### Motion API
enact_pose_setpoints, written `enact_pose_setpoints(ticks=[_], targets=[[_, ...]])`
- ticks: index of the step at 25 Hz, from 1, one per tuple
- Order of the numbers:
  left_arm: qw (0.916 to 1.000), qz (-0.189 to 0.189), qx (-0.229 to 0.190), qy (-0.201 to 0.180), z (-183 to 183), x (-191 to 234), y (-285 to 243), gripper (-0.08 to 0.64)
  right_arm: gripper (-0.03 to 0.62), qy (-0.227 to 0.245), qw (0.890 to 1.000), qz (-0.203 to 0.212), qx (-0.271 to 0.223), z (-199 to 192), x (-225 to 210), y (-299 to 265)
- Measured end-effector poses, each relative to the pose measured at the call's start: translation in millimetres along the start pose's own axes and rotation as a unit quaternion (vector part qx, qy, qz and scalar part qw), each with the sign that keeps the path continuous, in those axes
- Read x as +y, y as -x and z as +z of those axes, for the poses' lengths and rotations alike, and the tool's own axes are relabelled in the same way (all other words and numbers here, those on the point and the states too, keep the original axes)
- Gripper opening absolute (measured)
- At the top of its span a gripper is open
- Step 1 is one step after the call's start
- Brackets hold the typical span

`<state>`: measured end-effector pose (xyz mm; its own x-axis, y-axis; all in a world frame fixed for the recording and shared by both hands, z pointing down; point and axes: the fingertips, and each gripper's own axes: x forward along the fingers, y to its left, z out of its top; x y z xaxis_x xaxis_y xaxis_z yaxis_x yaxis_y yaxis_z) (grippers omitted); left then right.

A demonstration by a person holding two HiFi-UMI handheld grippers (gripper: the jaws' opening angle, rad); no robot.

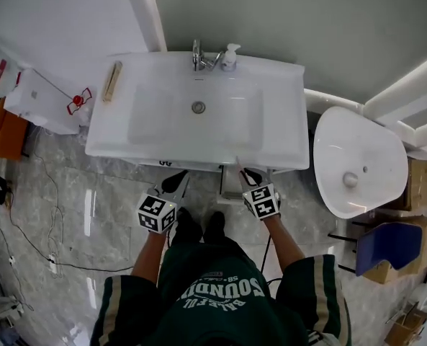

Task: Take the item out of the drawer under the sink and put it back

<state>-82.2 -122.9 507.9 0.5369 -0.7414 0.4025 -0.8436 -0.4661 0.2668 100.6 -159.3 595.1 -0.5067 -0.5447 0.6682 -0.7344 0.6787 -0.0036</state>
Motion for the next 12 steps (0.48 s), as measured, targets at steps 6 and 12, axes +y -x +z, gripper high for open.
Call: enact_pose_setpoints(ticks=[6, 12], targets=[[0.9982, 0.020, -0.047, -0.033, 52, 15, 10, 0.051, 0.052, 0.024, 0.993, -0.025, -0.108, 106, -19, 44], [0.9933, 0.040, -0.092, -0.058, 107, 31, 23, 0.051, 0.052, 0.022, 0.973, -0.035, -0.226, 196, -25, 100]])
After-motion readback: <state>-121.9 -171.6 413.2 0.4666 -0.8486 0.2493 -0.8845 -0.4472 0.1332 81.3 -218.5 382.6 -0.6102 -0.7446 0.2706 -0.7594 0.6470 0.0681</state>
